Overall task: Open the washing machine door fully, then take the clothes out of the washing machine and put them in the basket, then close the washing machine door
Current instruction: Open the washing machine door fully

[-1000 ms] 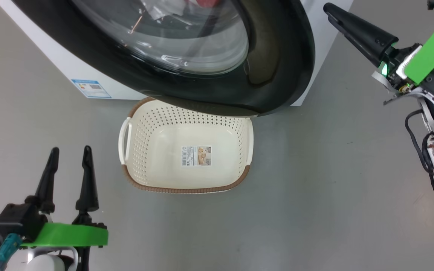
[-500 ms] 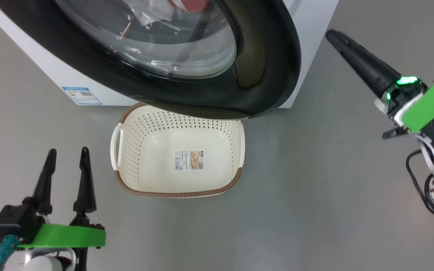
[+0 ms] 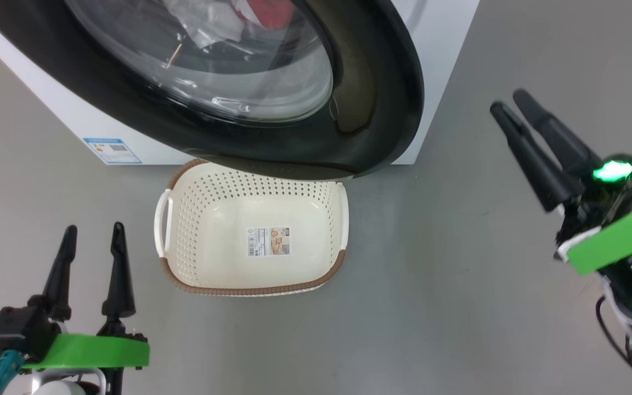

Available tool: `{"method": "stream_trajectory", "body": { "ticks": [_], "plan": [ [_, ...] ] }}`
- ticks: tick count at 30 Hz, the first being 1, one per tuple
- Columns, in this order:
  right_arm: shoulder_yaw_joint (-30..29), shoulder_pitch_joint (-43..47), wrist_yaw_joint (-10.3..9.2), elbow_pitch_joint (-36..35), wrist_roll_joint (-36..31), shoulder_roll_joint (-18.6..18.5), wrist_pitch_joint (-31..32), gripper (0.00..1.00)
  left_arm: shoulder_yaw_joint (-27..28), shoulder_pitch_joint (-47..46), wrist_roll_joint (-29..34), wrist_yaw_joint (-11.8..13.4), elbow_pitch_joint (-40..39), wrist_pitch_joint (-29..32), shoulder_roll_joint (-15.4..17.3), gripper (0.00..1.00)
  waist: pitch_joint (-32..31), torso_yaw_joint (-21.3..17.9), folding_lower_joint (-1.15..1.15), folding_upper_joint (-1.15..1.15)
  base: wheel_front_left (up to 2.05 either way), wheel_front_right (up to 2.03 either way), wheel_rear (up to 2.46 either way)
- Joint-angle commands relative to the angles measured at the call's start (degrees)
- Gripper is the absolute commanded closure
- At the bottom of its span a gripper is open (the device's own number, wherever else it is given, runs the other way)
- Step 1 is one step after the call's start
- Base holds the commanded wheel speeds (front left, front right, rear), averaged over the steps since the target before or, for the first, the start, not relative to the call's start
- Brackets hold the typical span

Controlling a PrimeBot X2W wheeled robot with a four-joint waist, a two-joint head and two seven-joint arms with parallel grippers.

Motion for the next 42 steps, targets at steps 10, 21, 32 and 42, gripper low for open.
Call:
{"method": "stream_trajectory", "body": {
  "ticks": [10, 21, 32, 42],
  "plan": [
    [4.37, 7.14, 0.10, 4.65, -16.27, -0.93, -14.91, 0.00, 2.55, 0.75, 0.68, -0.17, -2.10, -0.70, 1.43, 0.00, -0.64, -0.94, 0.00, 0.00, 0.00, 0.00, 0.00],
    [-0.06, 11.96, 0.10, 10.77, -32.24, 7.19, -16.61, 0.00, 2.46, 0.98, 0.64, -0.17, -2.53, -0.70, 1.51, 0.00, -0.85, -0.95, 0.00, 0.00, 0.00, 0.00, 0.00],
    [-3.27, 13.30, 0.10, 12.26, -38.84, 11.20, -16.62, 0.00, 1.91, 1.11, 0.74, -0.17, -2.69, -0.70, 1.60, 0.00, -1.01, -0.66, 0.00, 0.00, 0.00, 0.00, 0.00],
    [-3.60, 13.35, 0.10, 13.38, -40.45, 12.11, -16.62, 0.00, 1.69, 1.21, 0.78, -0.17, -2.29, -0.70, 1.63, 0.00, -1.46, -0.42, 0.00, 0.00, 0.00, 0.00, 0.00]
  ]
}}
